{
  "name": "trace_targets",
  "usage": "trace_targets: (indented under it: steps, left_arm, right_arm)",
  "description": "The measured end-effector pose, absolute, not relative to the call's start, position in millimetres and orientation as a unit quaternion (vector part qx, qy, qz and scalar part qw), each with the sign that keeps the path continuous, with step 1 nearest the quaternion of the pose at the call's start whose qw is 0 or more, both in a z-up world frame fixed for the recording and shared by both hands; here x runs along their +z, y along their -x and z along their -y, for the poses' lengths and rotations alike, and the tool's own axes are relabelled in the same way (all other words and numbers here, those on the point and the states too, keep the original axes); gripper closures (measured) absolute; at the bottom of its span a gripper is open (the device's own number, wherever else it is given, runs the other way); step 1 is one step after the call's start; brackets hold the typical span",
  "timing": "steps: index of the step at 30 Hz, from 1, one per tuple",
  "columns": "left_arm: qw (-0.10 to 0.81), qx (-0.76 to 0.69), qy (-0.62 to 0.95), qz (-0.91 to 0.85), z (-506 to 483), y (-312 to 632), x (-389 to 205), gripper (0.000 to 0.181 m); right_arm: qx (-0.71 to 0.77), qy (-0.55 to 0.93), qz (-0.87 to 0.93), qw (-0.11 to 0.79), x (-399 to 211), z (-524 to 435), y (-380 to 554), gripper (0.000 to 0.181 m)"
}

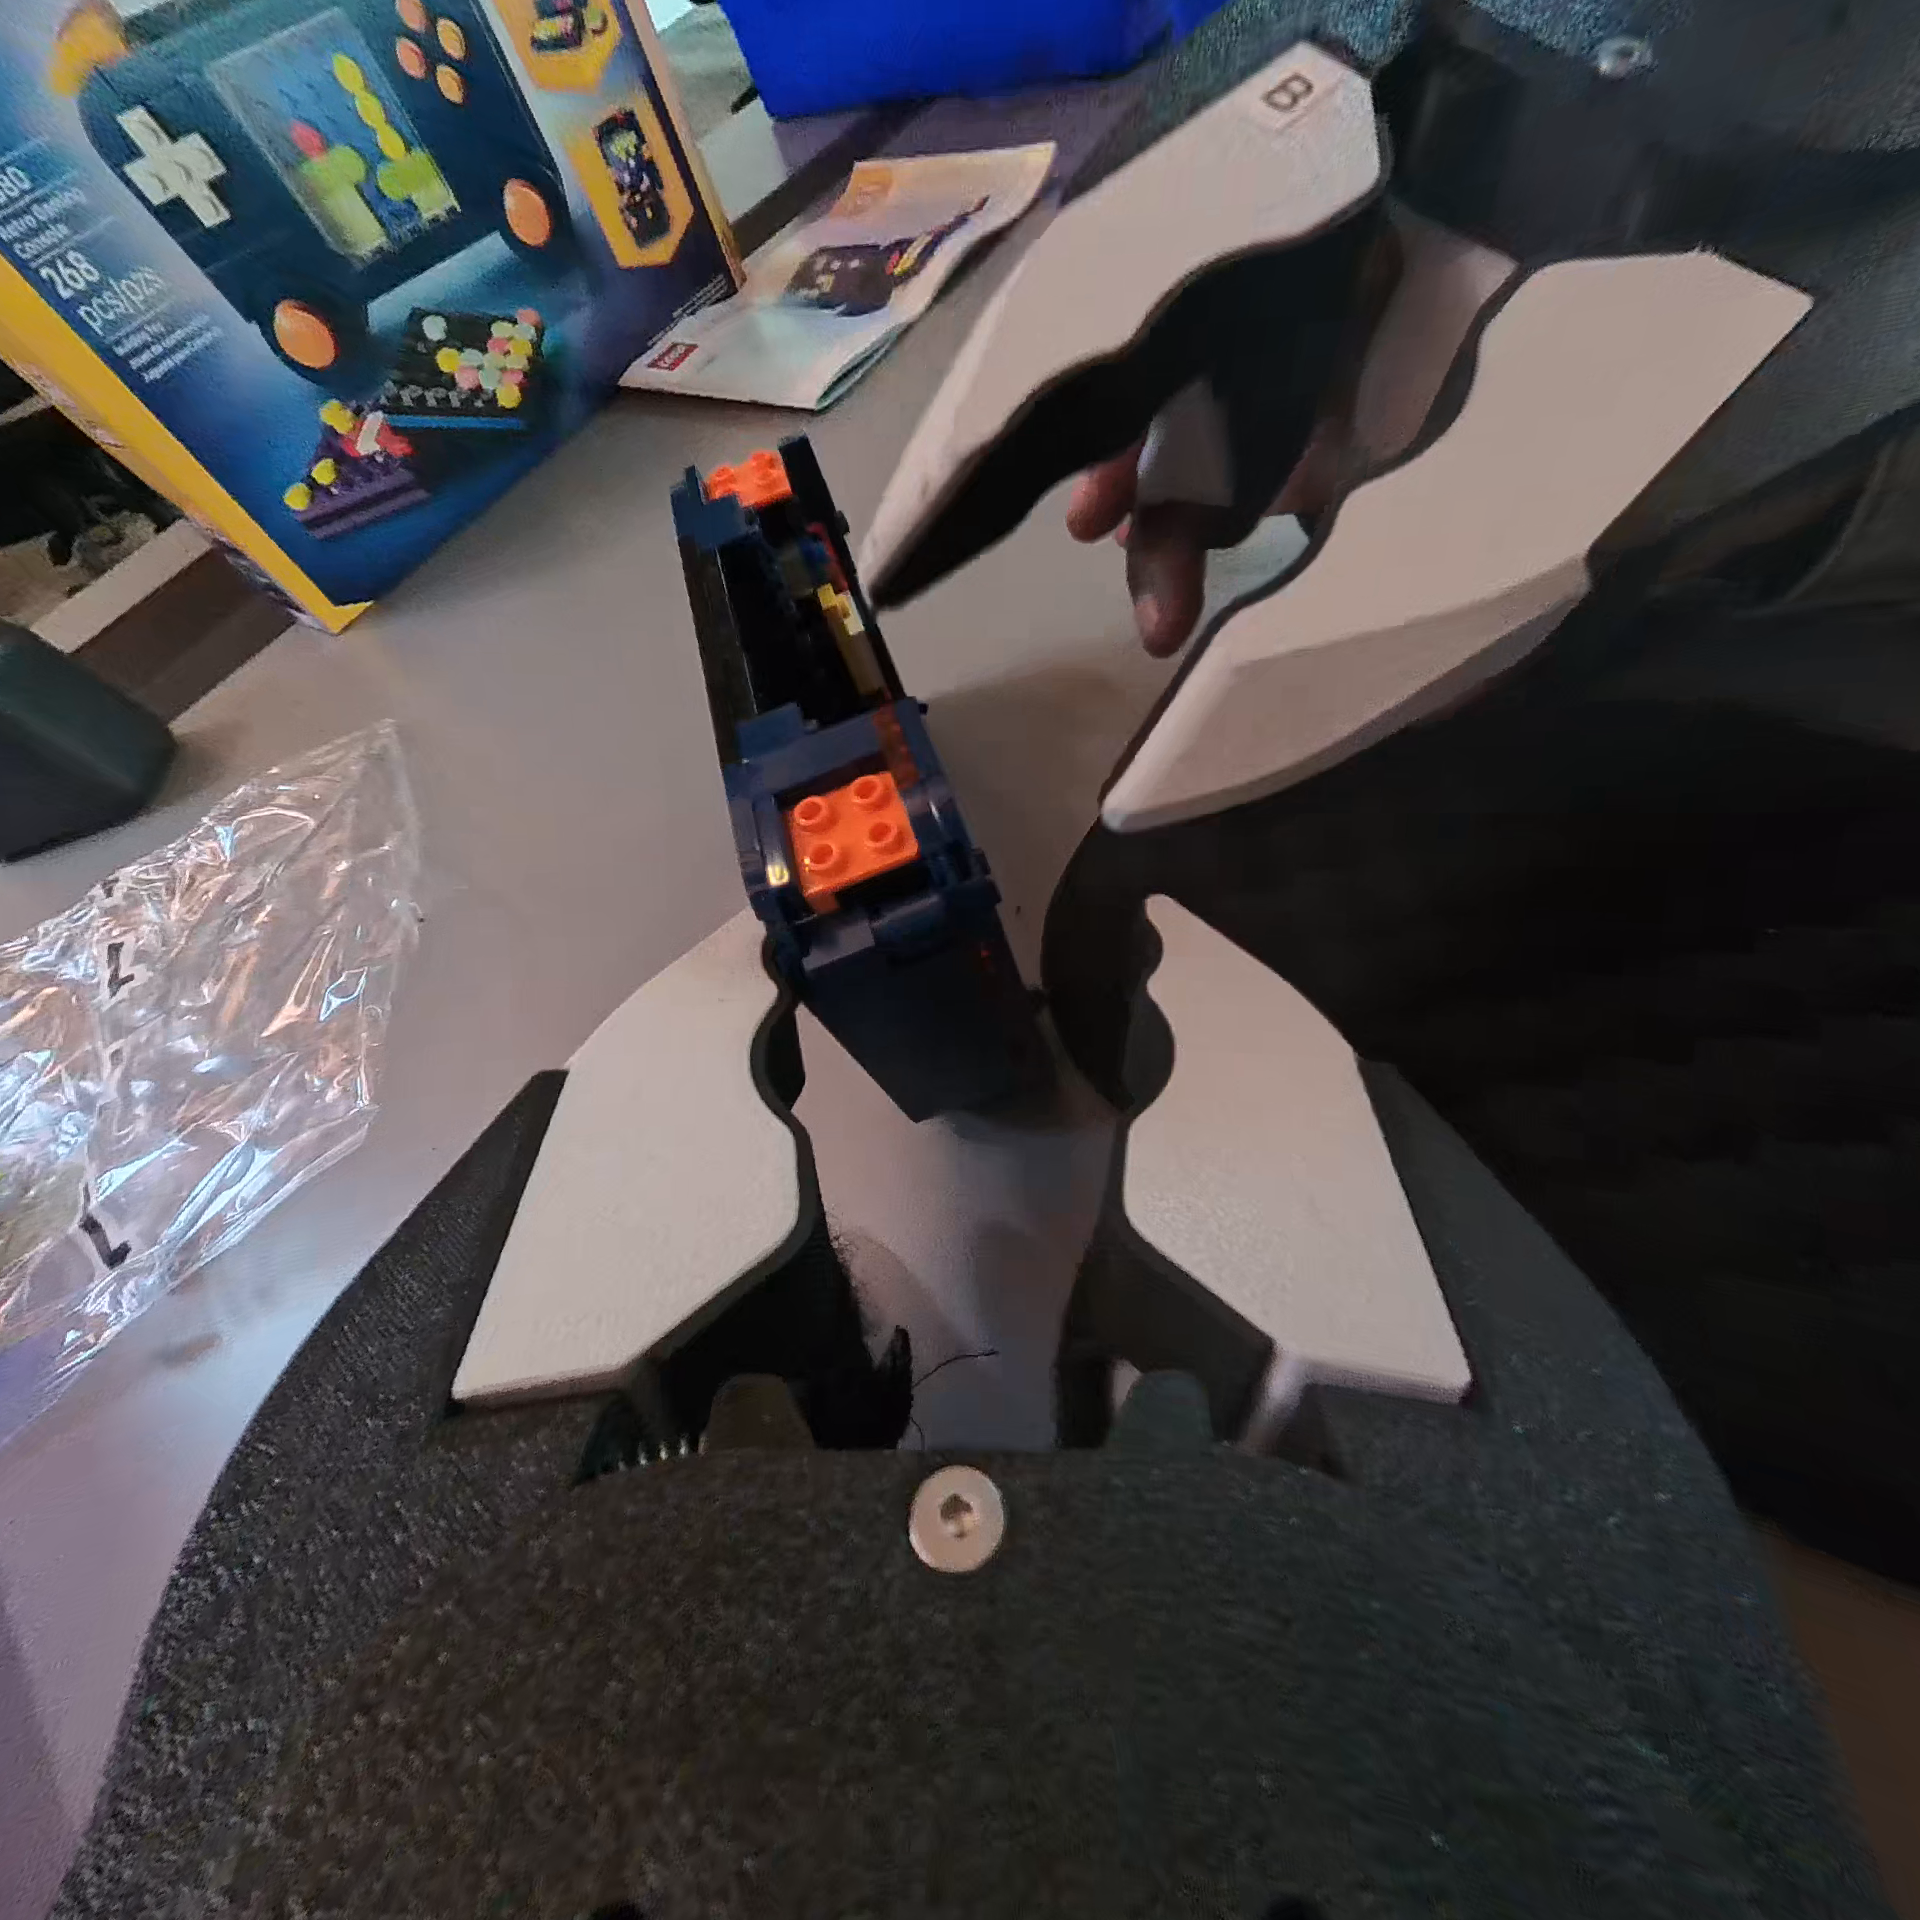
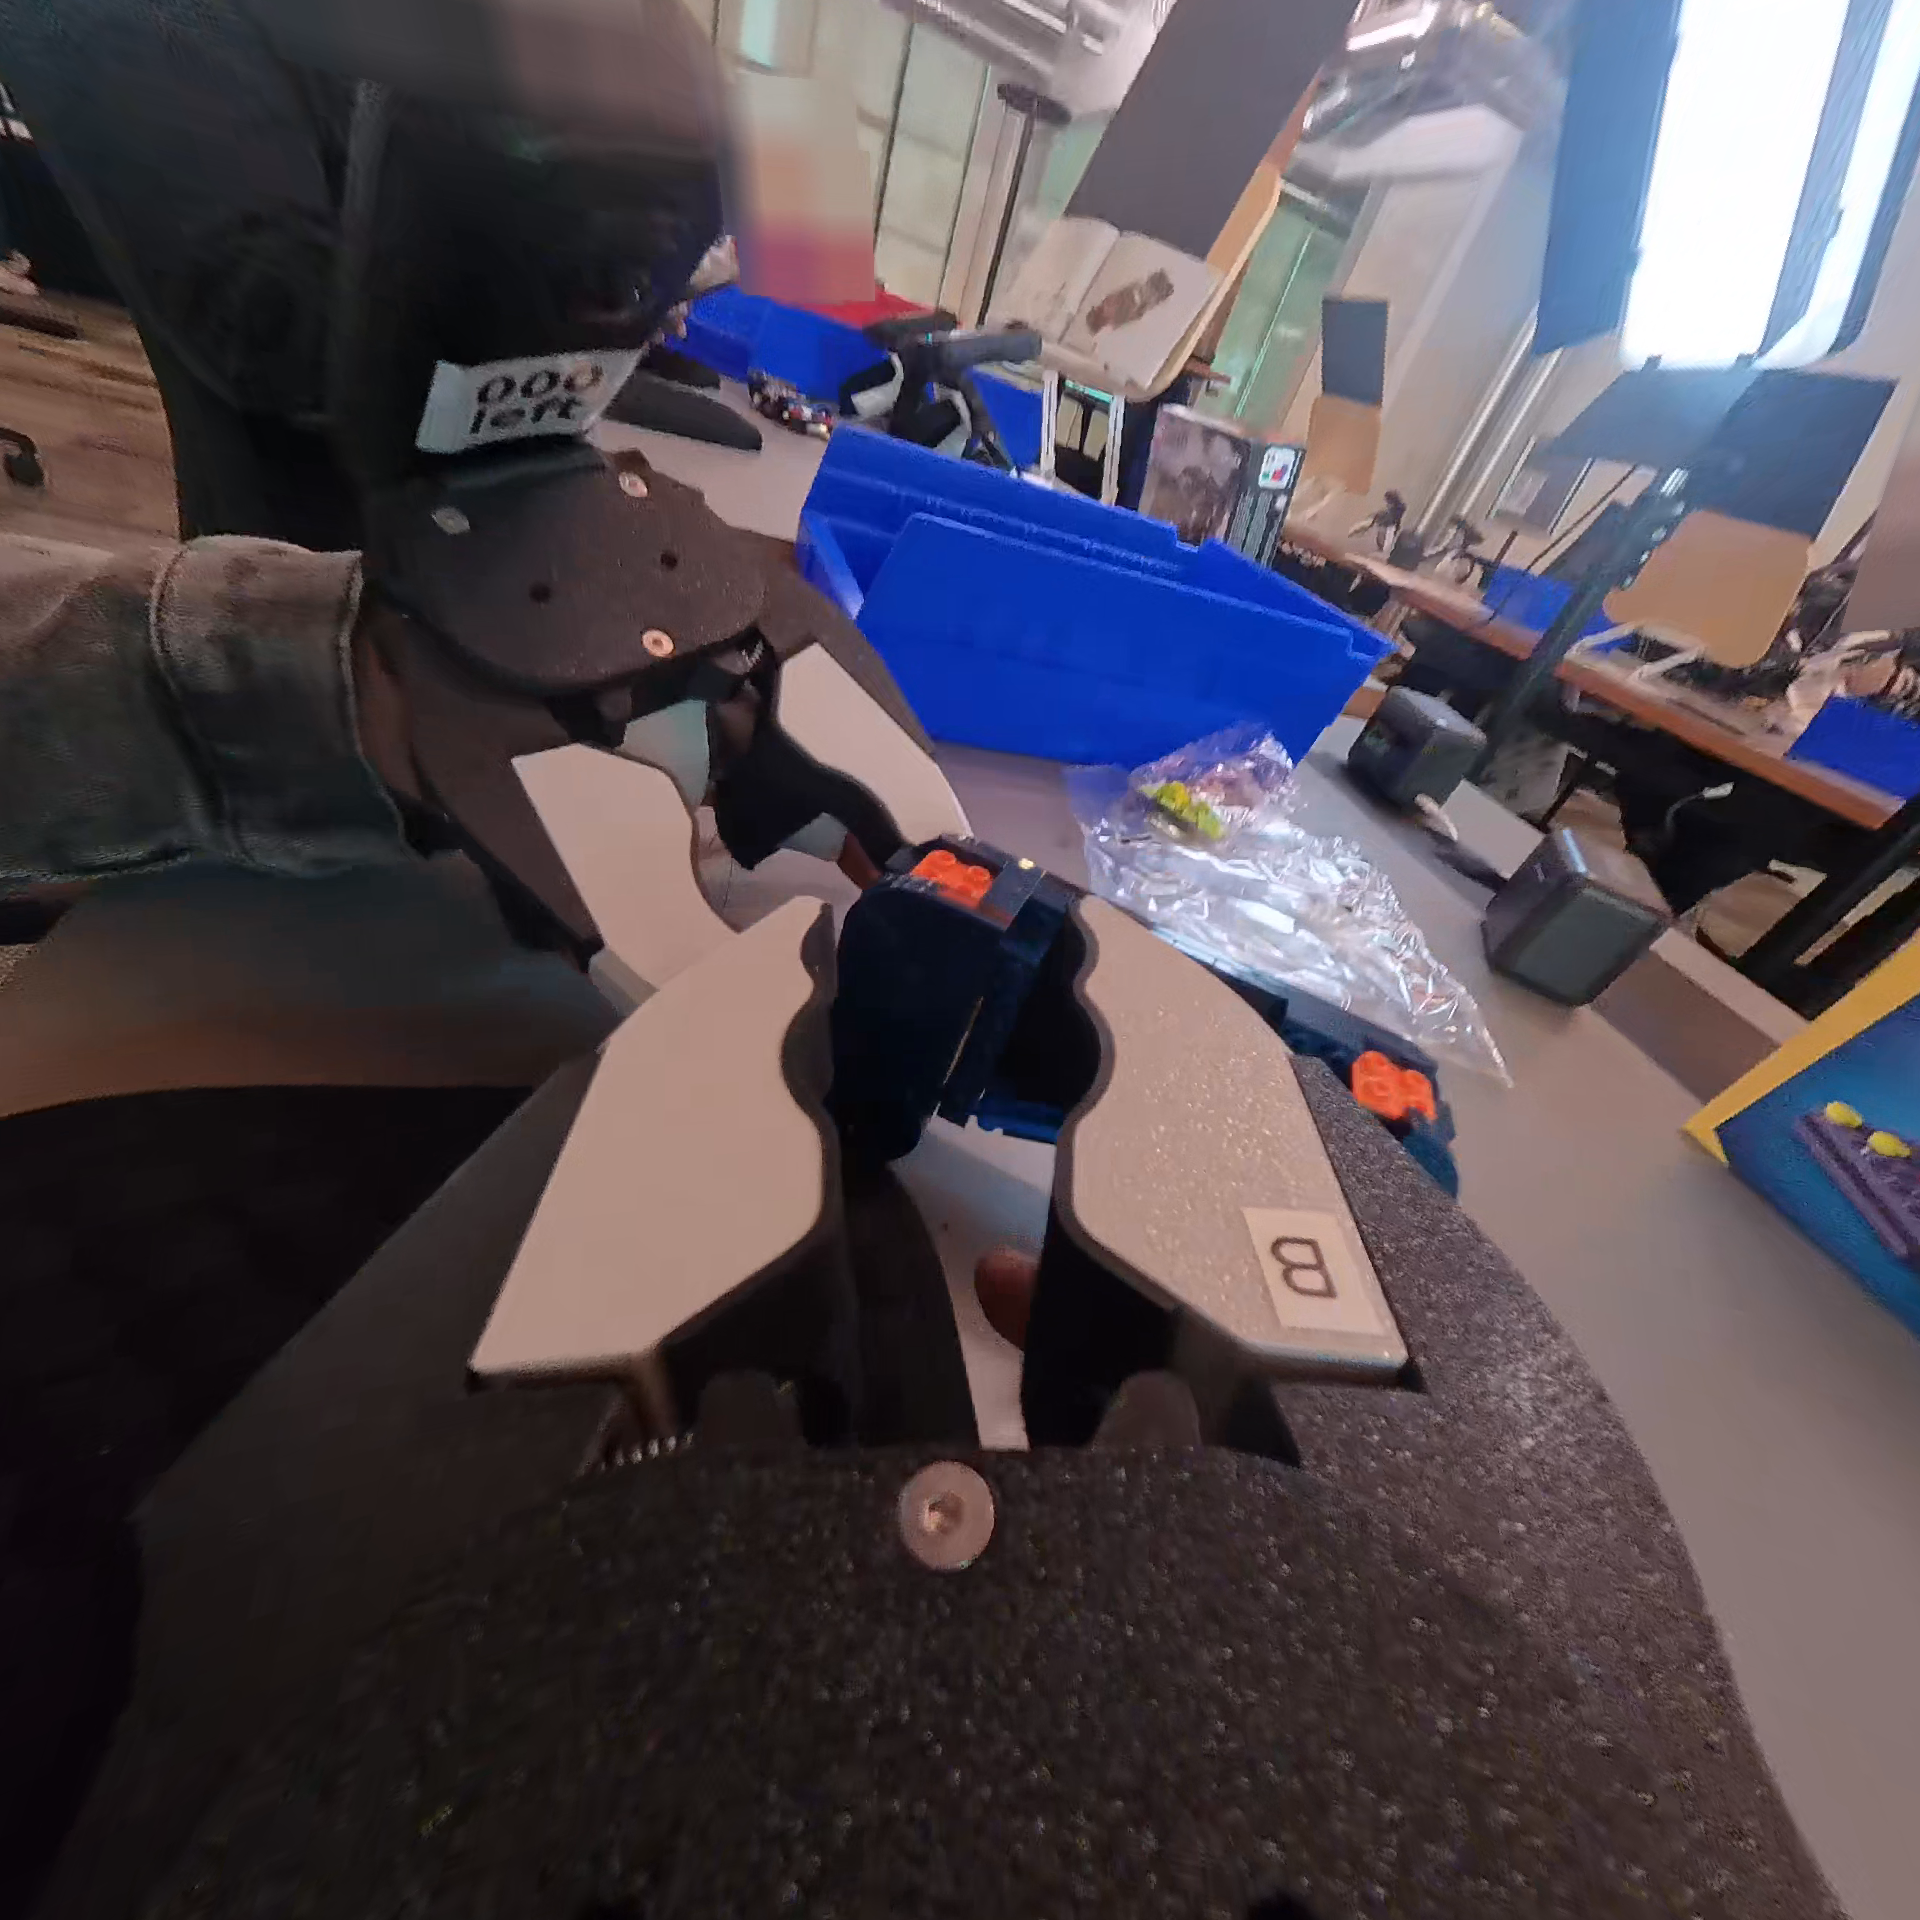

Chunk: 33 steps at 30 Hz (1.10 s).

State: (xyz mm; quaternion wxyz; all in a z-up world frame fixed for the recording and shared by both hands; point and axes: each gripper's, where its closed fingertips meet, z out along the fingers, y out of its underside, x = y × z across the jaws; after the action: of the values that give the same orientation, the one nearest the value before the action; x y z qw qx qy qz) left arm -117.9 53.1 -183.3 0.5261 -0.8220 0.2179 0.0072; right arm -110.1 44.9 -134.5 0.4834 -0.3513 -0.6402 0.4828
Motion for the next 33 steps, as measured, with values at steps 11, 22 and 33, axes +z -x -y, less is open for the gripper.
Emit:
trace_targets:
  steps: [11,22,33]
  left_arm:
    - [0.634,-0.070,0.755,-0.156,-41.7,129.0,-143.1,0.146]
    - [0.597,-0.114,0.781,-0.146,-46.2,128.1,-152.8,0.147]
    - [0.593,-0.110,0.787,-0.133,-47.9,130.8,-154.6,0.150]
  right_arm:
    - [0.460,0.344,0.653,0.494,-139.3,-44.9,113.4,0.150]
    - [0.420,0.323,0.686,0.499,-144.2,-48.1,121.6,0.162]
    - [0.306,0.283,0.734,0.535,-144.6,-54.1,124.8,0.172]
